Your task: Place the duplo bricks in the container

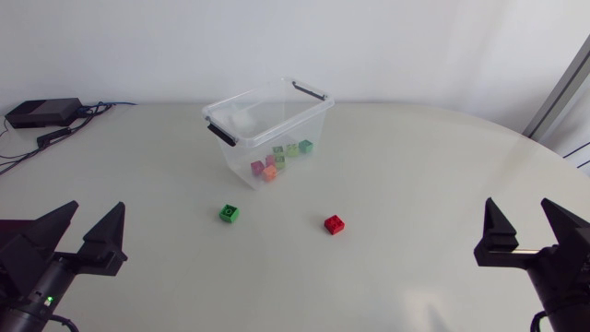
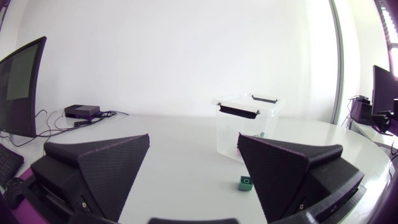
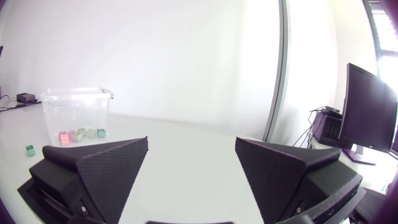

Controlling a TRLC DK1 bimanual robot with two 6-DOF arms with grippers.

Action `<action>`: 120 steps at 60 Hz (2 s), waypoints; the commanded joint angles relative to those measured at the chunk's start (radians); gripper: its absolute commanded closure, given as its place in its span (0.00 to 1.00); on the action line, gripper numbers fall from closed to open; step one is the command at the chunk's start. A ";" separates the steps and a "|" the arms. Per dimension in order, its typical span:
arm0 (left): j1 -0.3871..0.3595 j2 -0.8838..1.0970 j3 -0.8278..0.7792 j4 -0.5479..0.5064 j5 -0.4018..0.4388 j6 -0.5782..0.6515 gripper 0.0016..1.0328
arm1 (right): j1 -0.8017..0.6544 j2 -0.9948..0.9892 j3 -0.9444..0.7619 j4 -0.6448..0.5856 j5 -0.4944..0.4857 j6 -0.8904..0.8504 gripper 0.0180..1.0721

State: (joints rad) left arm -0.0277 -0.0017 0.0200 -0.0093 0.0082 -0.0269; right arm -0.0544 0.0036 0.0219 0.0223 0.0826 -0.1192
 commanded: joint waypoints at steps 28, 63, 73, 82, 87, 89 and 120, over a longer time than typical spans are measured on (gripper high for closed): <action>0.009 -0.001 0.083 -0.050 -0.010 -0.022 0.05 | 0.037 0.006 0.032 -0.027 -0.003 0.004 0.04; -0.077 0.770 0.614 -0.310 -0.002 -0.087 0.07 | 0.159 0.558 0.401 -0.111 0.005 0.072 0.04; -0.112 0.999 0.745 -0.436 -0.002 -0.056 0.06 | 0.212 0.730 0.529 -0.208 -0.003 0.142 0.04; -0.155 1.161 0.825 -0.483 0.006 0.041 0.07 | 0.260 0.832 0.601 -0.263 -0.006 0.188 0.04; -0.187 1.253 0.868 -0.495 0.004 0.041 0.07 | 0.283 0.885 0.641 -0.303 -0.006 0.191 0.04; -0.199 1.292 0.880 -0.498 0.004 0.042 0.07 | 0.294 0.904 0.653 -0.311 -0.006 0.197 0.04; -0.313 1.708 1.017 -0.437 -0.027 0.093 0.09 | 0.366 1.199 0.754 -0.378 -0.254 0.095 0.04</action>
State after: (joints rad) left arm -0.3328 1.6505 0.9993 -0.4580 -0.0093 0.0433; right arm 0.3130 1.1744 0.7837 -0.3977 -0.1314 0.0200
